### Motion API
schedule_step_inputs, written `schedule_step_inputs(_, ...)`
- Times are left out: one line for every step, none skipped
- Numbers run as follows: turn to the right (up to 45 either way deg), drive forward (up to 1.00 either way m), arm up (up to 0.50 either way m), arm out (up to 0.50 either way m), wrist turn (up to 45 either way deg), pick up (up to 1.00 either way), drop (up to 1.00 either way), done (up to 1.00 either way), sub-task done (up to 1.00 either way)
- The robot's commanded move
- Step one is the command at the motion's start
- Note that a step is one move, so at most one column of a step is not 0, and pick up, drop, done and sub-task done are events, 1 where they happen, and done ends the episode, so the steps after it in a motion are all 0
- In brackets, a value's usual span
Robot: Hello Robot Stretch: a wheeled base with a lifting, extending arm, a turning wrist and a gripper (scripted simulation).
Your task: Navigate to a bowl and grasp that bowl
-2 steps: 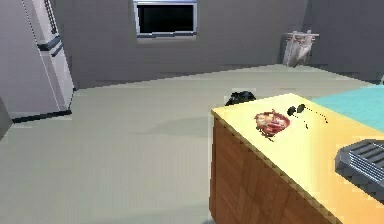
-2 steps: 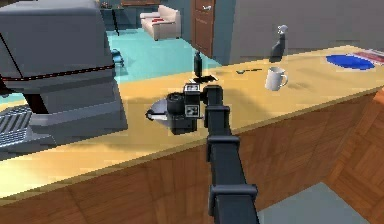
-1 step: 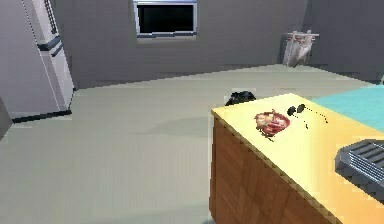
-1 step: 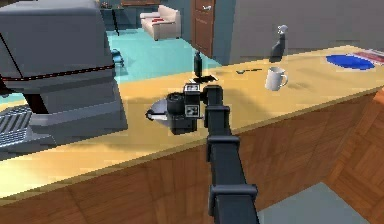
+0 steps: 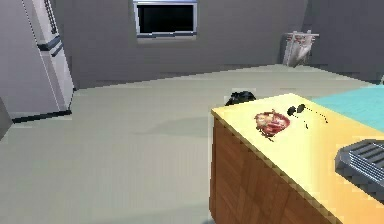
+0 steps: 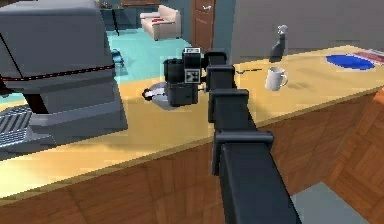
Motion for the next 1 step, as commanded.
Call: schedule_step_inputs(0.0,0.0,0.0,0.0,0.0,0.0,0.0,1.0,0.0)
